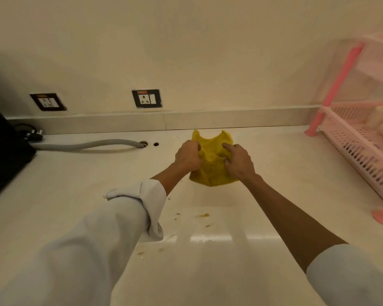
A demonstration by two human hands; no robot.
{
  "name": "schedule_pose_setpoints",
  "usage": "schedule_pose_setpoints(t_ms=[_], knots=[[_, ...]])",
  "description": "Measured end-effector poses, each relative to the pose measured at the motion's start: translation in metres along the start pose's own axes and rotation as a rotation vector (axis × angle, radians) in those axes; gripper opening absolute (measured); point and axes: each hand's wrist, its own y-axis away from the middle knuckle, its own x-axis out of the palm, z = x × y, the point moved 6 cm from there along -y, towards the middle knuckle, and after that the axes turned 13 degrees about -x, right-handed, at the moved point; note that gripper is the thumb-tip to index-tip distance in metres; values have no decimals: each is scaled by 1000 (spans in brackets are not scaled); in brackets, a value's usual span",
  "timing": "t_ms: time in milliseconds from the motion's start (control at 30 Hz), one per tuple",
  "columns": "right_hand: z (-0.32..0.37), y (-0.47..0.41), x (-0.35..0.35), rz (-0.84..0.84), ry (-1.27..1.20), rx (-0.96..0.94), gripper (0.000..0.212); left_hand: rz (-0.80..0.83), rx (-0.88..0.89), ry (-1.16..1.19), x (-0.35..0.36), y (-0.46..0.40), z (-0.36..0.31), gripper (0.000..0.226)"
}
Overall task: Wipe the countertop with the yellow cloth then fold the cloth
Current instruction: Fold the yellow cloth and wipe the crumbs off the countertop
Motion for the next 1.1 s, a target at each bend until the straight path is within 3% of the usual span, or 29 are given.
schedule_pose_setpoints(t_ms=[467, 700, 833, 967, 1100], knots=[[84, 126, 31, 1, 144, 98, 54, 80, 149, -54, -7, 120, 76, 40], [92, 167, 51, 25, 193, 124, 49, 107, 114, -30, 14, 157, 114, 35], [77, 181, 69, 119, 268, 139, 44, 120, 107, -65, 30, 165, 128, 37], [63, 194, 76, 129, 400, 187, 44, 43, 165, -205, 33, 160, 138, 52], [80, 193, 78, 7, 419, 31, 50, -75, 222, -307, 19, 155, 160, 62]])
